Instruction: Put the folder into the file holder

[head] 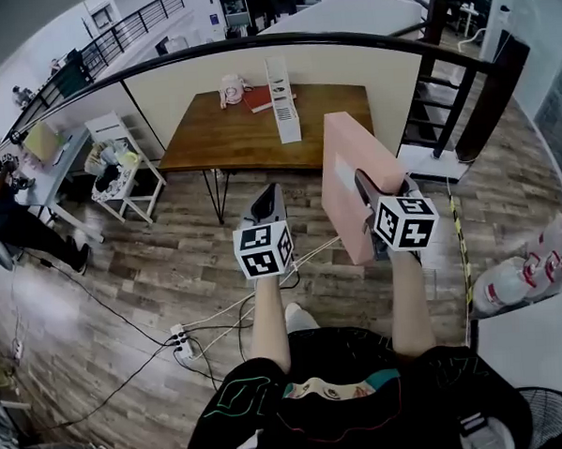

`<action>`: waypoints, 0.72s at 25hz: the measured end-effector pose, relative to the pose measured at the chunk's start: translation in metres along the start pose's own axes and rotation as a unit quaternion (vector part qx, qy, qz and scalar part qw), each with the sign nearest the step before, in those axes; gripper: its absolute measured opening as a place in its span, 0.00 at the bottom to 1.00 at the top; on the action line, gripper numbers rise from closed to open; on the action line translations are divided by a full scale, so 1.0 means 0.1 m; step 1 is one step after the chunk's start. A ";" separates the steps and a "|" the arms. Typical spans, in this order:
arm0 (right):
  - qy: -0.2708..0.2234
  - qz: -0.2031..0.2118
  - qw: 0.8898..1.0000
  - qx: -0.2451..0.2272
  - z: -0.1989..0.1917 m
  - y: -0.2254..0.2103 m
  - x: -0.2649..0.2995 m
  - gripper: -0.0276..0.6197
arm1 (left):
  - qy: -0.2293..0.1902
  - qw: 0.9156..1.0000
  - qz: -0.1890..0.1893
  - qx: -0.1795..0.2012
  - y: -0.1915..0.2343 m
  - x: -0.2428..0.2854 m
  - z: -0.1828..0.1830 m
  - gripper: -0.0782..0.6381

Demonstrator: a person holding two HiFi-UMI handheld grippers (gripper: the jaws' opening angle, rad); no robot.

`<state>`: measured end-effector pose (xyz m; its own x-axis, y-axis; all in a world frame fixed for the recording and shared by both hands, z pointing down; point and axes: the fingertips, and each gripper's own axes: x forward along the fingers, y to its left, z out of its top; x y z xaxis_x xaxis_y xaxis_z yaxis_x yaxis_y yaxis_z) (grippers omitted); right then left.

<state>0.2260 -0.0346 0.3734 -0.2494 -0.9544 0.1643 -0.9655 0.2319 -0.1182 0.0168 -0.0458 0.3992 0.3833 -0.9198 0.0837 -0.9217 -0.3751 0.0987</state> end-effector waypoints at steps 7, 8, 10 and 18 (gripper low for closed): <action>0.000 -0.008 1.000 0.005 -0.05 -0.10 0.22 0.47 | 0.004 1.000 0.000 0.000 0.12 0.24 -0.05 0.11; -0.002 -0.012 1.000 0.005 -0.05 -0.13 0.26 0.47 | 0.003 1.000 -0.001 -0.001 0.14 0.31 -0.04 0.11; -0.008 -0.019 1.000 0.005 0.01 -0.22 0.37 0.47 | 0.000 1.000 -0.006 -0.001 0.17 0.47 -0.02 0.11; -0.012 -0.047 0.999 0.002 0.15 -0.52 0.96 0.47 | 0.003 1.000 -0.027 -0.005 0.33 1.20 0.00 0.11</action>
<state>0.2531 -0.1410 0.3803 -0.1565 -0.9761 0.1505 -0.9841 0.1411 -0.1081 0.0327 -0.1687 0.4129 0.4330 -0.8974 0.0841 -0.8990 -0.4232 0.1129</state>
